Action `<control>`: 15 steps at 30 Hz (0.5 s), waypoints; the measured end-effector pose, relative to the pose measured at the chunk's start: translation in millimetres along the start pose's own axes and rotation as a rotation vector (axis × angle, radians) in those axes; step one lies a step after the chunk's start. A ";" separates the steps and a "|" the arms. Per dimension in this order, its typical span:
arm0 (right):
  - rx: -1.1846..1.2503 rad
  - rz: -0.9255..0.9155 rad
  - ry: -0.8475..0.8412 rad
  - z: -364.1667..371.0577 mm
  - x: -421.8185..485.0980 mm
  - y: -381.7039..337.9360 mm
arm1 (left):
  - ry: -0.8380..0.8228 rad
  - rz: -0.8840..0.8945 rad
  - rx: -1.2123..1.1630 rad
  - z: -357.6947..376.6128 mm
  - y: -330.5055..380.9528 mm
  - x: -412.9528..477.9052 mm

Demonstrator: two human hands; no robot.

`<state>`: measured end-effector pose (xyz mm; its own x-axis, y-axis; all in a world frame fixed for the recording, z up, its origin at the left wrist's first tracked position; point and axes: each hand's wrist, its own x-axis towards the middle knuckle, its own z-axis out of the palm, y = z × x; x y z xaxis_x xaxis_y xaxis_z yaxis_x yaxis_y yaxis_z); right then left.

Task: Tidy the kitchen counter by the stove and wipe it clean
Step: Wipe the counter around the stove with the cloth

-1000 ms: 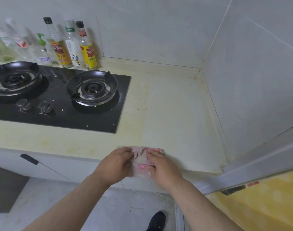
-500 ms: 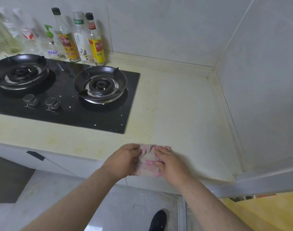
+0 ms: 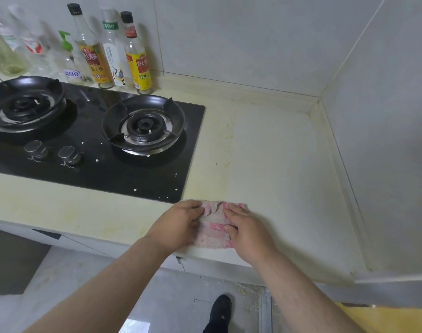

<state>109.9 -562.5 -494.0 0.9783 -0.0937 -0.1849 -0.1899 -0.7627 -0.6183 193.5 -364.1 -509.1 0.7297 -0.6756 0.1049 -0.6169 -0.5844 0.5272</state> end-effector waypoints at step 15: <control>-0.016 -0.060 -0.007 -15.6 53.3 13.2 | 0.008 -0.075 0.064 7.0 -16.4 50.0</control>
<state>160.9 -587.6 -500.1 0.9873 -0.0429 -0.1527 -0.1290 -0.7770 -0.6161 238.1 -391.4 -518.4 0.7766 -0.6256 0.0745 -0.5781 -0.6606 0.4789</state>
